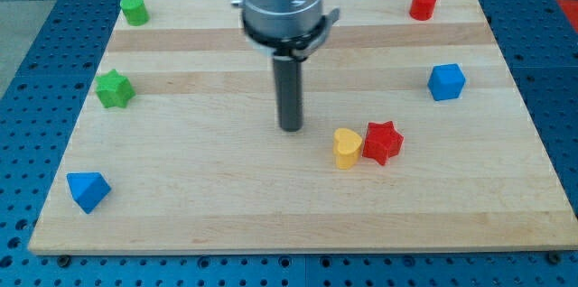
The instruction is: Move the yellow heart to the bottom center
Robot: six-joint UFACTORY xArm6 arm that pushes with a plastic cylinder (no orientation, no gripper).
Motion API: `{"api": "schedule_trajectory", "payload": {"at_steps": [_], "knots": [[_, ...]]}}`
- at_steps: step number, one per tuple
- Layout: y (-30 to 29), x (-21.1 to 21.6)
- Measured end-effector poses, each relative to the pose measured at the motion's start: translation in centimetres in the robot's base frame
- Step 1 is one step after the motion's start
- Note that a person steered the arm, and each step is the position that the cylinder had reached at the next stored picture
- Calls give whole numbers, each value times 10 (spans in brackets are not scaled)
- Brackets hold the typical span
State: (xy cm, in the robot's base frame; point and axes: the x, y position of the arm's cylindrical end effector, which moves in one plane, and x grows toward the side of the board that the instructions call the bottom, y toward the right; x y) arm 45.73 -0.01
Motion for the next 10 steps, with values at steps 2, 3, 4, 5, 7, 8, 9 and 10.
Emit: {"api": "schedule_trajectory", "payload": {"at_steps": [2,3,4,5,7,8,9,10], "knots": [[24,24],[23,28],[24,18],[43,0],[74,32],[53,53],[21,53],[19,53]]}}
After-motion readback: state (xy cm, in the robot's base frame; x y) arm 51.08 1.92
